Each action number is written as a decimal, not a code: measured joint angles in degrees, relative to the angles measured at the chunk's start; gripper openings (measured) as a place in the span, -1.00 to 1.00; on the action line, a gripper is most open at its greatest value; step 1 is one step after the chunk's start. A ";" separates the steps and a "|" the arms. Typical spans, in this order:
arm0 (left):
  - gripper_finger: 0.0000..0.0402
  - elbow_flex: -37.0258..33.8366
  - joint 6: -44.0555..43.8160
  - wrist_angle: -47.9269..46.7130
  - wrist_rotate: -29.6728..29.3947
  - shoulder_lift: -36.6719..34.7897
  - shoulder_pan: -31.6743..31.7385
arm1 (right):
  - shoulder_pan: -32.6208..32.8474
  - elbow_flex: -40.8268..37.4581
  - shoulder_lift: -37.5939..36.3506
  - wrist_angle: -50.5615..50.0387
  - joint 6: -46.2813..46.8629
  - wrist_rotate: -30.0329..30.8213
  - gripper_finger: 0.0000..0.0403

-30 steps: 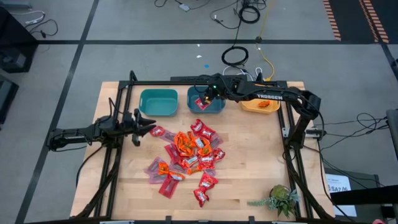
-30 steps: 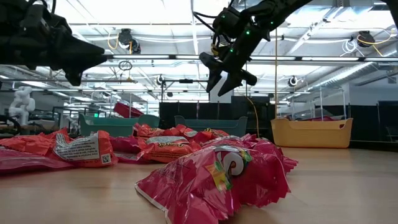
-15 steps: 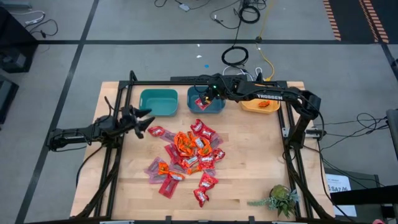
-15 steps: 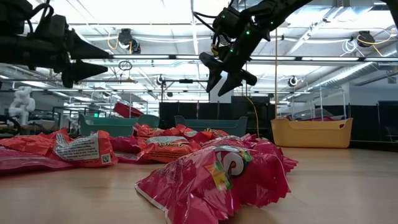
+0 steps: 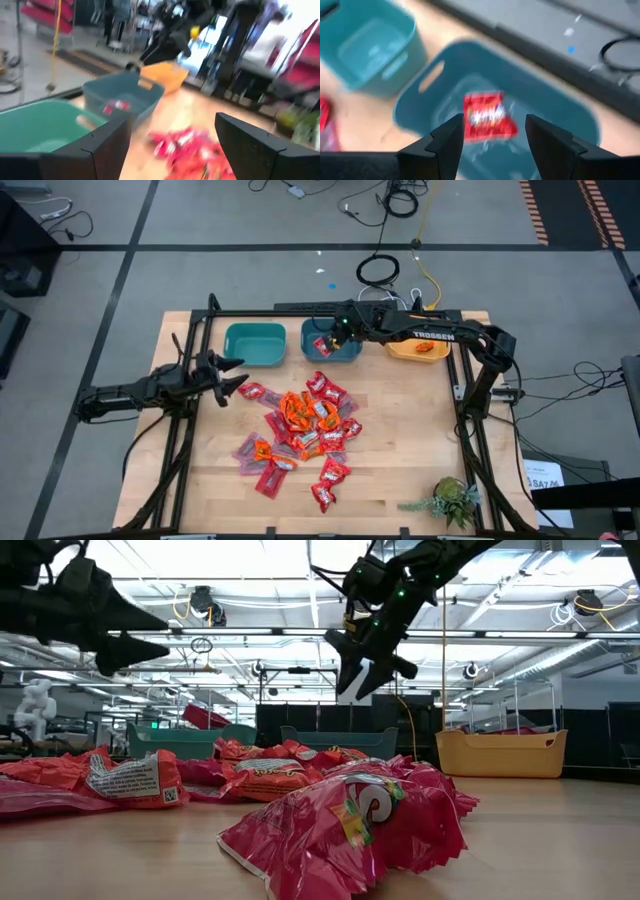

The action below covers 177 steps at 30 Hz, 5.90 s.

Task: Sort candy
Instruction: Put the red chocolate into the green bin, then put the red candy into the blue bin

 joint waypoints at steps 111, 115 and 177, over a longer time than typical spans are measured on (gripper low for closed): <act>-0.89 53.15 24.82 -42.08 15.18 71.89 26.24 | 40.74 -36.13 -40.46 -1.53 27.94 17.57 0.01; -0.89 53.15 23.10 -40.50 11.61 72.33 32.65 | 40.74 -36.13 -40.46 -1.27 28.14 17.60 0.01; -0.47 54.16 5.86 -41.01 16.09 65.70 11.83 | 26.51 -23.75 -26.23 17.50 -7.39 7.18 0.01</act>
